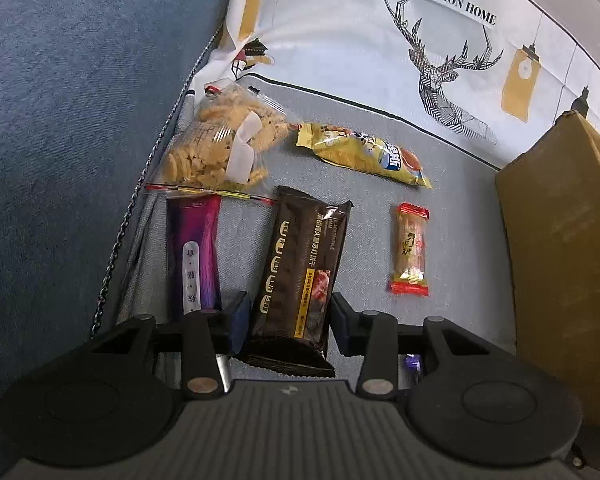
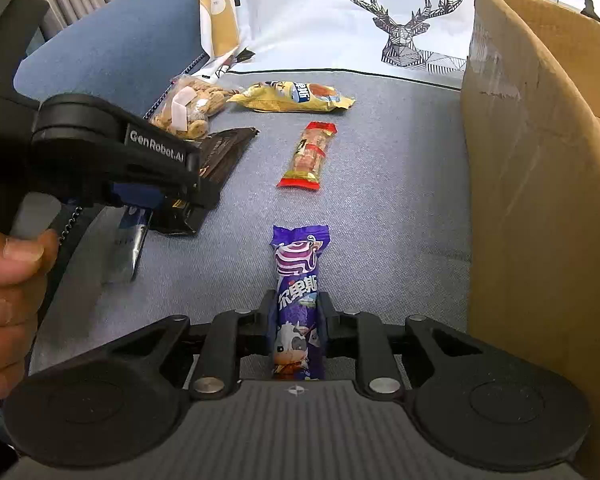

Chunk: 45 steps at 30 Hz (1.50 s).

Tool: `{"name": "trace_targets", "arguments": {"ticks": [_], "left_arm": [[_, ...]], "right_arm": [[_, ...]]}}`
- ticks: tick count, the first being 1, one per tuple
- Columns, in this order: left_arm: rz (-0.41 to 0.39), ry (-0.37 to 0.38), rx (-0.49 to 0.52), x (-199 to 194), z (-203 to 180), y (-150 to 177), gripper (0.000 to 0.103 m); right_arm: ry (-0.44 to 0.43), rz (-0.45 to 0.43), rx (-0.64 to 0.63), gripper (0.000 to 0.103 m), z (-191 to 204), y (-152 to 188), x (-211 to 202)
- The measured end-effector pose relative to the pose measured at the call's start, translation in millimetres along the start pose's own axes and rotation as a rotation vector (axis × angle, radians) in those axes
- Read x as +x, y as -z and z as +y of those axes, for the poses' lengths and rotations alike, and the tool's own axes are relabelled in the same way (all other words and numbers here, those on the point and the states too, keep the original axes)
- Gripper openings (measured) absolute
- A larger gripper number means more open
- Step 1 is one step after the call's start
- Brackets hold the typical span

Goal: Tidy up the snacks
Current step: 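Grasp dark chocolate bar with left tool while right grasps purple wafer bar, then carry both held bars up over the cardboard box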

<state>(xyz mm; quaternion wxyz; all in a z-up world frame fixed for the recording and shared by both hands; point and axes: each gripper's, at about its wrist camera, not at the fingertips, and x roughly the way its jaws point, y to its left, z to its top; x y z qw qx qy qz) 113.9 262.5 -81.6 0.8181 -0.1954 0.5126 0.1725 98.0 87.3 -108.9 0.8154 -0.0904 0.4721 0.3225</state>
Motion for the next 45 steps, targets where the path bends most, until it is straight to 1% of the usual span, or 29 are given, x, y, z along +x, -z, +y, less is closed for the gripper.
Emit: {"name": "trace_targets", "arguments": {"ticks": [3,4,5,10,11,12,14,16,18,20,28,35,41,45], "left_arm": [[-0.013,-0.011,0.037,2.3,-6.6,-1.1,0.054],[-0.019,-0.019,0.051,4.4,-9.7,-0.9,0.055],[-0.024,-0.032,0.066,5.9,-12.4,-1.2,0.057],[-0.051,-0.083,0.141,12.4,-25.1,-1.1,0.057],[-0.054,-0.088,0.146,12.3,-25.4,-0.4,0.055],[-0.058,-0.091,0.149,11.9,-25.8,-0.4,0.049],[-0.063,-0.086,0.144,10.5,-24.7,-1.0,0.045],[-0.063,-0.081,0.136,9.4,-23.8,-1.5,0.045],[-0.067,-0.078,0.137,9.0,-24.4,-1.8,0.044],[-0.070,-0.070,0.139,8.1,-25.2,-1.9,0.043],[-0.087,-0.054,0.130,4.7,-26.3,-3.0,0.043],[-0.118,-0.046,0.120,-5.6,-27.7,-1.6,0.043],[-0.182,-0.040,0.091,-34.1,-22.3,5.1,0.043],[-0.267,-0.052,0.086,-62.5,-22.7,10.9,0.043]], "right_arm": [[-0.001,0.000,0.005,0.022,-0.2,-0.9,0.7],[0.000,0.000,0.004,0.022,-0.1,-1.1,1.1],[0.001,0.000,0.002,0.022,-0.4,-0.9,1.4],[0.007,0.000,-0.023,0.022,1.5,-0.1,1.7],[0.009,-0.001,-0.029,0.023,2.2,0.1,1.7],[0.010,-0.002,-0.032,0.022,2.4,0.2,1.7],[0.014,-0.004,-0.040,0.022,3.9,0.5,1.9],[0.020,-0.007,-0.055,0.022,5.9,0.8,1.8],[0.023,-0.014,-0.064,0.020,7.0,1.4,1.2],[0.013,-0.025,-0.062,0.019,6.8,1.9,0.0],[0.012,-0.093,-0.085,0.019,11.4,-0.5,-10.9],[0.020,-0.132,-0.099,0.019,19.9,-5.1,-17.0],[0.035,-0.201,-0.113,0.019,23.1,-10.2,-31.6],[0.041,-0.277,-0.113,0.018,22.4,-13.7,-52.5]]}}
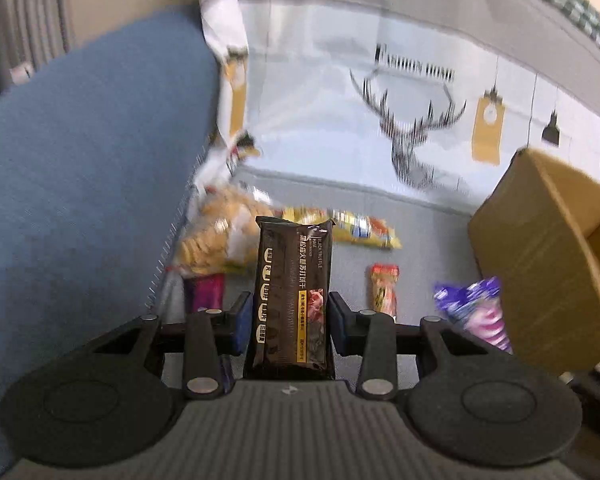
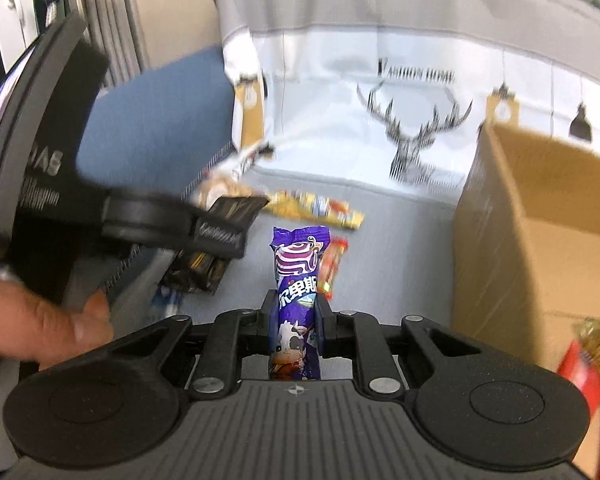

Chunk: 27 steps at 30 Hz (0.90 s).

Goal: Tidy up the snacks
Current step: 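Carry both held bars up over the cardboard box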

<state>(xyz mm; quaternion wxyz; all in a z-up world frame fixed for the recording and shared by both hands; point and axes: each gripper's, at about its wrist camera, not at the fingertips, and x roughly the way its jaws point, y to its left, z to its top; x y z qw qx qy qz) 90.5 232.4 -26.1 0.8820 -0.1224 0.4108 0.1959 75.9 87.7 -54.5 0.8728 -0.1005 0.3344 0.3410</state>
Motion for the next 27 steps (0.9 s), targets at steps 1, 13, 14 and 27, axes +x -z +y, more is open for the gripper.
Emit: {"name": "trace_targets", "arguments": {"ticks": [1,13,14,27], "left_arm": [[-0.022,0.001,-0.001,-9.6,-1.7,-1.0,0.043],[-0.160,0.189,-0.072,-108.2,-52.9,15.1,0.043],[-0.164,0.190,-0.059,-108.7,-58.6,22.3,0.043],[-0.249,0.215,0.048,-115.0,-85.1,40.7,0.043]], "right_arm": [[0.001,-0.023,0.002,0.018,-1.3,-3.5,-7.4],[0.003,-0.216,0.055,0.018,-70.0,-37.9,-130.9],[0.024,-0.248,0.049,0.018,-75.3,-30.6,-138.5],[0.227,-0.346,0.195,0.018,-162.2,18.1,-176.0]]}}
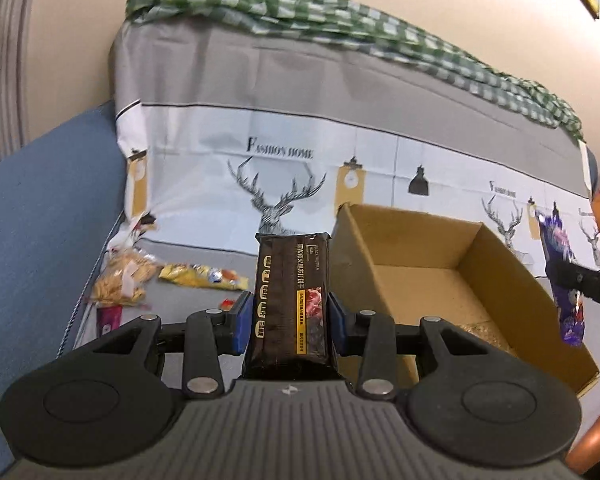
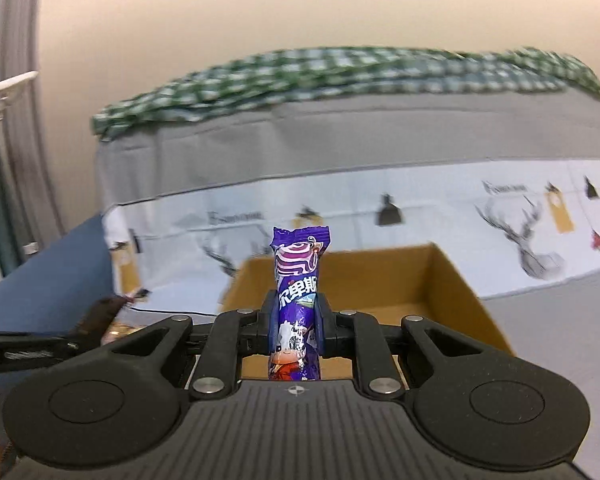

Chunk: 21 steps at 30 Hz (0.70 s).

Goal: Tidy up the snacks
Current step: 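Carry both held bars up over the cardboard box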

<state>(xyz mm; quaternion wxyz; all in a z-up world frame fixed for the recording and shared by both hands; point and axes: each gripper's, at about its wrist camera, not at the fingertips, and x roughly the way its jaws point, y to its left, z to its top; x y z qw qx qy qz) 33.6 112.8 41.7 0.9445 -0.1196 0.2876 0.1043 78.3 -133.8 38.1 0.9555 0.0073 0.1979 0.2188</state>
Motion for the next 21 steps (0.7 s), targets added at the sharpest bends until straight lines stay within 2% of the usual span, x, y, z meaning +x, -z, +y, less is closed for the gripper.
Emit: {"name": "trace_targets", "arguments": {"ticks": [3,8,12,21], "left_arm": [[-0.016,0.017,-0.003,2.0,-6.0,0.1,0.043],[-0.055,0.059,-0.024,4.6,-17.9,-1.1,0.043],[-0.117,0.114,0.003,-0.2,-34.9,-1.7,0.043],[-0.152,0.233,0.055,3.1,-76.2,7.7,0.043]], "right_arm": [[0.031,0.015,0.043,0.018,-19.0,1.9,1.4],[0.073,0.020,0.037,0.018,-35.7,5.0,-0.1],[0.102,0.034,0.029,0.018,-45.0,7.2,3.6],[0.126,0.050,0.037,0.018,-50.8,9.0,7.7]]}}
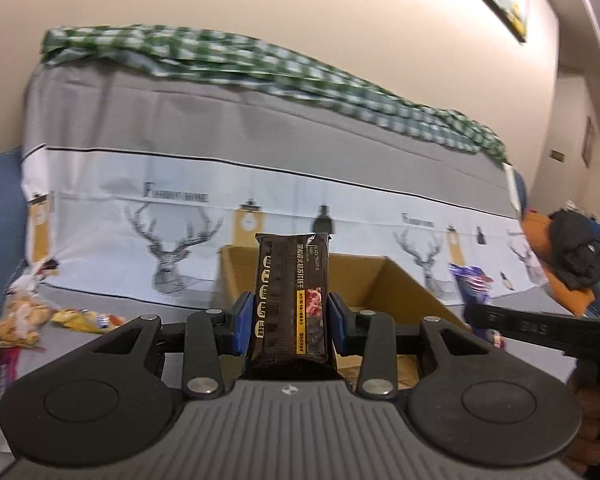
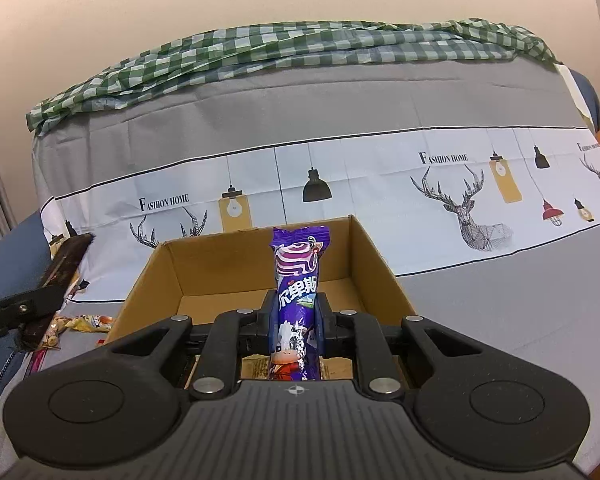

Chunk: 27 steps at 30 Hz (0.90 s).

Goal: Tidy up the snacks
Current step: 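Carry both held bars up over the cardboard box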

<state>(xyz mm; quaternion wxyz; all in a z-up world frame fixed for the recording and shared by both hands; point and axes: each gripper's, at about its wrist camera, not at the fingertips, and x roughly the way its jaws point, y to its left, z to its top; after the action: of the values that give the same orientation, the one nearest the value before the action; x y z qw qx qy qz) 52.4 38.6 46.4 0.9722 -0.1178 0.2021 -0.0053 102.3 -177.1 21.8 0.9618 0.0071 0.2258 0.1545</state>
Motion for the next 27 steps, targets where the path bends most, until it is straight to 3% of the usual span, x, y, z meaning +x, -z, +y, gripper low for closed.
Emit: {"name": "trace_targets", "arguments": {"ticks": [9,27], "left_arm": [[0.003,0.057,0.070,4.3,-21.4,10.1,0.043],[0.007,0.100,0.072,8.4,-24.6,12.0,0.043]], "right_arm": [[-0.001,0.008,-0.005,0.018,1.9,-0.7,3.6],[-0.011,0.002,-0.029,0.018,4.3,-1.4,6.2]]}}
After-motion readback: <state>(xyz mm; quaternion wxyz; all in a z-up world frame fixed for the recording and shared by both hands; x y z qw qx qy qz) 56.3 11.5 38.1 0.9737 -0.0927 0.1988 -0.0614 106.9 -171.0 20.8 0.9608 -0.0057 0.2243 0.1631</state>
